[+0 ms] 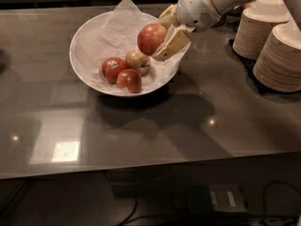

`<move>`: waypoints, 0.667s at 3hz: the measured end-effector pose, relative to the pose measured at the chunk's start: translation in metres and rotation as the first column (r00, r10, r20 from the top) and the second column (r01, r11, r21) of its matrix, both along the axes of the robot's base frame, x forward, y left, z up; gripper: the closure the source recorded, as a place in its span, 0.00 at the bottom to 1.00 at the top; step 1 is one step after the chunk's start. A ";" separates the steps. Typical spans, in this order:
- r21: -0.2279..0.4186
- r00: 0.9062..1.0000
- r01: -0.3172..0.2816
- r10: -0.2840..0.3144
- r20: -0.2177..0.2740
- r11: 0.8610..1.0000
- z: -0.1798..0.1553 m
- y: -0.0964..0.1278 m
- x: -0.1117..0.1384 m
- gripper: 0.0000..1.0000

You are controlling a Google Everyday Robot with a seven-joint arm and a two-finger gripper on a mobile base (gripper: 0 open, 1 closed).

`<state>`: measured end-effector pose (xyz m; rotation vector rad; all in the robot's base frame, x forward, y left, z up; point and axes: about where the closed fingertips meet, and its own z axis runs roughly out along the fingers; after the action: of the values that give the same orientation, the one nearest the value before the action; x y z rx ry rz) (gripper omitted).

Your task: Pick apple from white bowl

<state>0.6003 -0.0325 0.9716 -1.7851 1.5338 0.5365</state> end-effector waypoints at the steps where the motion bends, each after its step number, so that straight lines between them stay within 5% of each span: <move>1: 0.000 1.000 0.000 0.000 0.000 1.000 0.000 0.000 0.000 1.00; 2: 0.000 1.000 0.000 0.000 0.000 1.000 0.000 0.000 0.000 0.81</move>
Offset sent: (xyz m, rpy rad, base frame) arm 0.0000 0.0000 0.0000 0.0000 0.0000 0.0000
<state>0.6003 -0.0324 0.9716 -1.7852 1.5338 0.5366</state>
